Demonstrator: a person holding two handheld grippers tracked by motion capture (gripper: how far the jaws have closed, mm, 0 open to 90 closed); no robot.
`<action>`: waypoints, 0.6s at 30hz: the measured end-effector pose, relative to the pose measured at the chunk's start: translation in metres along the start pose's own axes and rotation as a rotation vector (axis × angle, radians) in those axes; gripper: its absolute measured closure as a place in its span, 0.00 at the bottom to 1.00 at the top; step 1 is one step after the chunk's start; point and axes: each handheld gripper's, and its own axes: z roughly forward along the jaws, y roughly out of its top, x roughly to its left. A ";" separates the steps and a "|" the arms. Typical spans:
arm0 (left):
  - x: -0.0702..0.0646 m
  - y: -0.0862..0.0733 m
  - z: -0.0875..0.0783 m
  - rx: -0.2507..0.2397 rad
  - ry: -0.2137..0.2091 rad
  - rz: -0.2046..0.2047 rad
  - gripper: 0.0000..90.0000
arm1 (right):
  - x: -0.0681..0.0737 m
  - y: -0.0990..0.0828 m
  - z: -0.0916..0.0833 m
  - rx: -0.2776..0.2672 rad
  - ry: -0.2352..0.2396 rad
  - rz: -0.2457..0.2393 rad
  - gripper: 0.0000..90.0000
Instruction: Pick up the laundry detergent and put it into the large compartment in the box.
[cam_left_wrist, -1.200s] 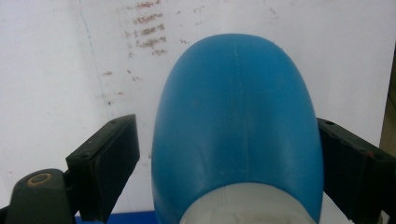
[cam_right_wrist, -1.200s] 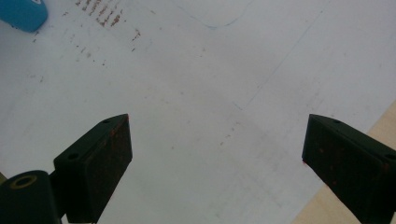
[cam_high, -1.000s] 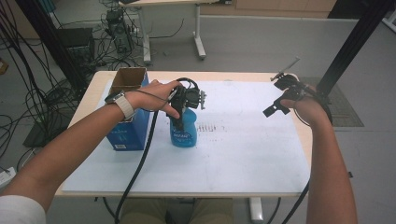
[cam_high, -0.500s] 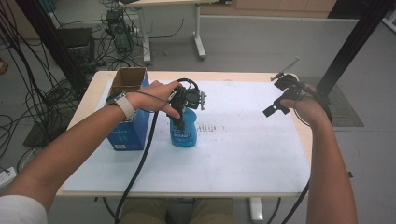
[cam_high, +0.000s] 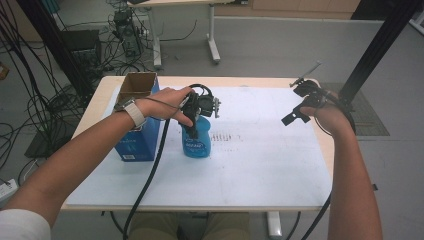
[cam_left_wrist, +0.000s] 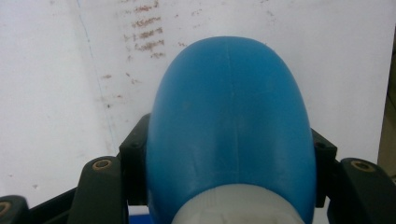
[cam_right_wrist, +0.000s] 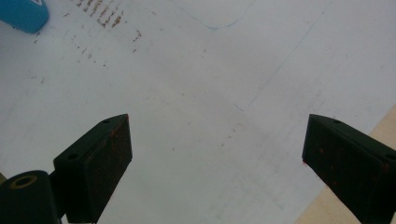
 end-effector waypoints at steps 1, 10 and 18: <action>0.000 0.000 0.000 0.000 0.000 0.000 0.42 | 0.000 0.000 0.000 0.000 0.000 0.000 0.09; -0.002 0.001 0.000 0.005 0.007 -0.005 0.42 | 0.001 0.002 0.000 0.002 0.000 -0.003 0.09; -0.002 0.001 0.000 0.007 0.008 -0.001 0.42 | 0.002 0.002 -0.003 0.001 -0.004 -0.003 0.09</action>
